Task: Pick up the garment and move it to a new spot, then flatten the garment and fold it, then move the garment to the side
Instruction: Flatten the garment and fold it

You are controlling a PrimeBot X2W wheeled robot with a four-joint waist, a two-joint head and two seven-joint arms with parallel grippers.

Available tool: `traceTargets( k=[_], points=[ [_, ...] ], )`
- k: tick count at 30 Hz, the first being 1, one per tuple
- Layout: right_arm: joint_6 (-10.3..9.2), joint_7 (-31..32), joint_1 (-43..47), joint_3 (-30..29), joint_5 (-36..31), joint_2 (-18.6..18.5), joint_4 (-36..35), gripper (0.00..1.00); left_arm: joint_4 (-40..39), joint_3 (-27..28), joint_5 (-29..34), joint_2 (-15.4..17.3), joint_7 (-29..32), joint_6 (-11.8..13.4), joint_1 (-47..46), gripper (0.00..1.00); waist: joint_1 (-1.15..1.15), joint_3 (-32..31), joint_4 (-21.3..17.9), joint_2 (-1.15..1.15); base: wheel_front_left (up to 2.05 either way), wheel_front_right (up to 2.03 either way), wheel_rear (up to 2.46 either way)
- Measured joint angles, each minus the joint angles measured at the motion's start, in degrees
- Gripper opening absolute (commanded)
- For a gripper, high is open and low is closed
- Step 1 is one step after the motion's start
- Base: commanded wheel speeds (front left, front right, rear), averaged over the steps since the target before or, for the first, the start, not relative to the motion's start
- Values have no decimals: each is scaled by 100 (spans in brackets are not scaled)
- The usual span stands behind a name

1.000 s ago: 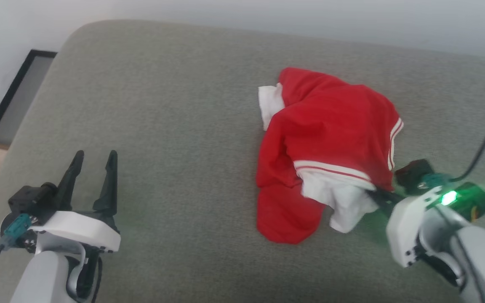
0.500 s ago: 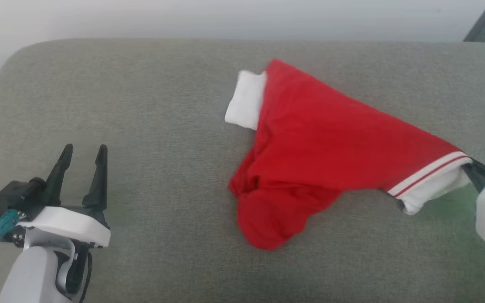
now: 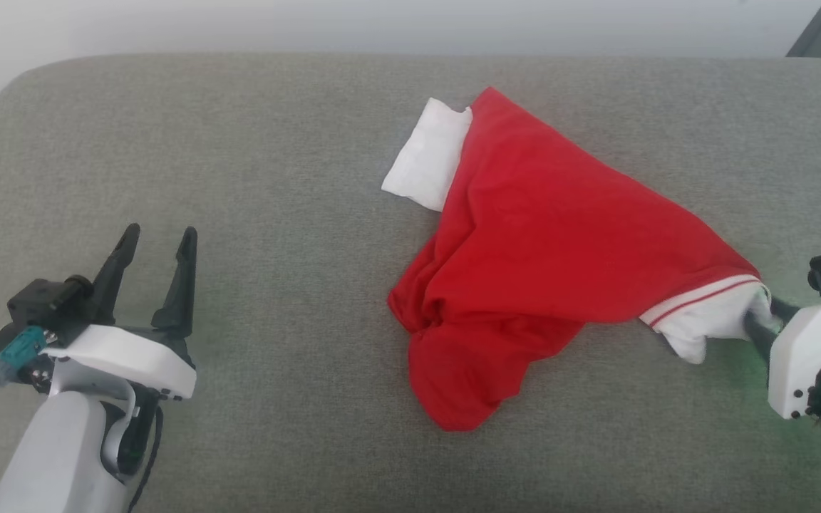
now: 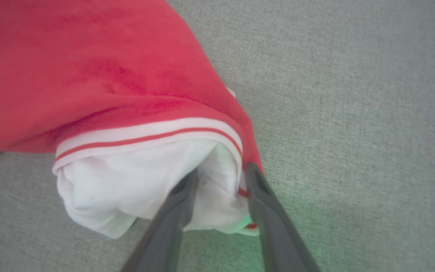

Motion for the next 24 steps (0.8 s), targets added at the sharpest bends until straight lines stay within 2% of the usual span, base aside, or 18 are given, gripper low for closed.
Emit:
traceTargets(
  k=[6, 13, 24],
  points=[
    [0, -92, -81, 133, 188, -25, -56, 100, 149, -378, -266, 256, 41, 0, -247, 100, 0, -63, -170, 0, 0, 0, 0],
    [0, -266, -15, -4, 221, 77, -486, 100, 137, -876, -647, 620, 620, -5, -581, 100, 0, -198, -542, 0, 0, 0, 0],
    [0, -1116, 273, -706, -321, 783, -1032, 100, 49, -1573, -1076, 984, 1927, -5, -1048, 100, 0, -362, -1367, 0, 0, 0, 0]
  ],
)
